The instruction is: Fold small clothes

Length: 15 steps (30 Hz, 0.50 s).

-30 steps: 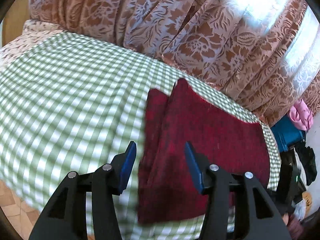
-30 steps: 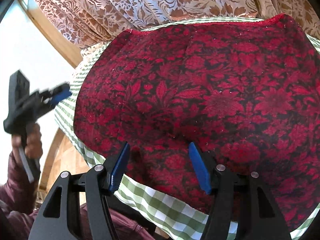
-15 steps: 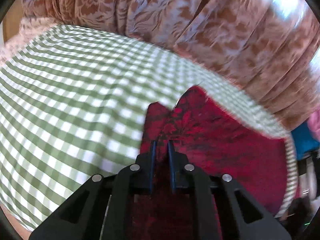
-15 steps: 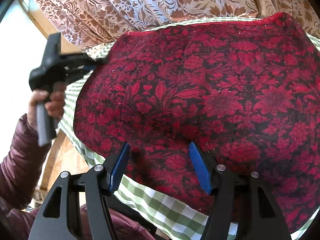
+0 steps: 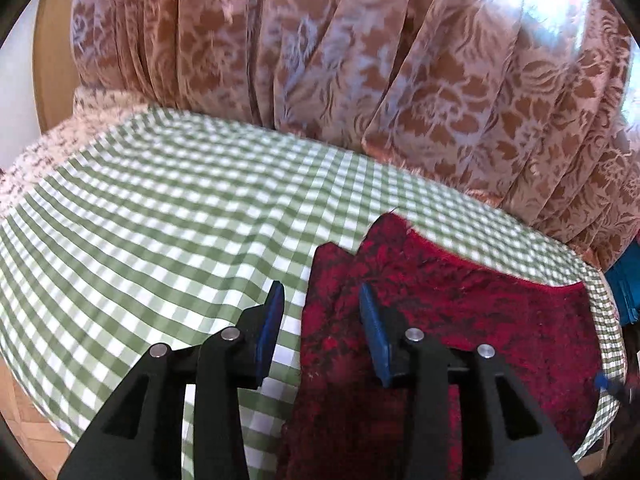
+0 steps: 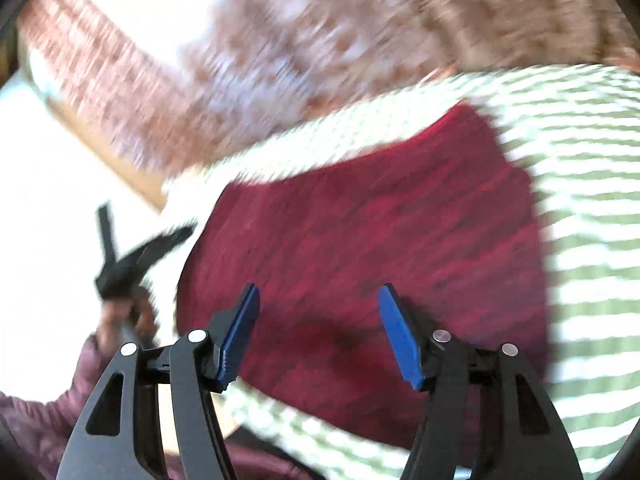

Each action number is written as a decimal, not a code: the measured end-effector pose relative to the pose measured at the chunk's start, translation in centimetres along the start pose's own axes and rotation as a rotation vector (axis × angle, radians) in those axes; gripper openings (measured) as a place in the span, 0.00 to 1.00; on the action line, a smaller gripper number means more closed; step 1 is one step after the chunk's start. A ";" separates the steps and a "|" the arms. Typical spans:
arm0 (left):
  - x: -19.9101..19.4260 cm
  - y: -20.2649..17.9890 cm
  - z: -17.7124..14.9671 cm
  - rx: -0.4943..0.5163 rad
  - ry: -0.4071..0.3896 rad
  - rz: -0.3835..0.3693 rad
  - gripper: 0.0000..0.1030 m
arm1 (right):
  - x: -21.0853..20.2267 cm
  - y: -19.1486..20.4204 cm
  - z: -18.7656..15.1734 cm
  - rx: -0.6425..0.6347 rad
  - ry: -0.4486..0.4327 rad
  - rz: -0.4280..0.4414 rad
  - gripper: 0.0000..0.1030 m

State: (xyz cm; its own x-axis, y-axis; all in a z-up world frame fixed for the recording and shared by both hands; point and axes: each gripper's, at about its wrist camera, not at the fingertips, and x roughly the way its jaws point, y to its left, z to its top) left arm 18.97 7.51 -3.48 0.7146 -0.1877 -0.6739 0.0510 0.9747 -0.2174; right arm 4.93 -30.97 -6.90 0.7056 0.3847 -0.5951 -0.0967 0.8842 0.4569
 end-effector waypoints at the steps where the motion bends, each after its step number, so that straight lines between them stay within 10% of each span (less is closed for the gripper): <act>1: -0.8 -0.3 -0.1 0.005 -0.018 -0.007 0.38 | -0.4 -0.9 0.6 0.019 -0.025 -0.036 0.59; 8: -3.4 -4.6 -2.8 0.147 -0.014 -0.124 0.38 | 1.3 -5.9 4.5 0.119 -0.068 -0.216 0.58; 10: -3.0 -6.0 -3.9 0.200 0.014 -0.145 0.38 | 2.9 -6.7 5.6 0.131 -0.027 -0.243 0.34; 15: -0.1 -7.8 -6.0 0.262 0.123 -0.103 0.39 | 7.1 -9.0 6.6 0.115 0.060 -0.384 0.23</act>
State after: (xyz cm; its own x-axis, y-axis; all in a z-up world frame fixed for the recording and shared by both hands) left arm 14.33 -0.75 -5.93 0.6074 -0.2845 -0.7418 0.3080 0.9450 -0.1102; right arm 15.43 -37.93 -10.86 0.6324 0.0498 -0.7730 0.2476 0.9326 0.2626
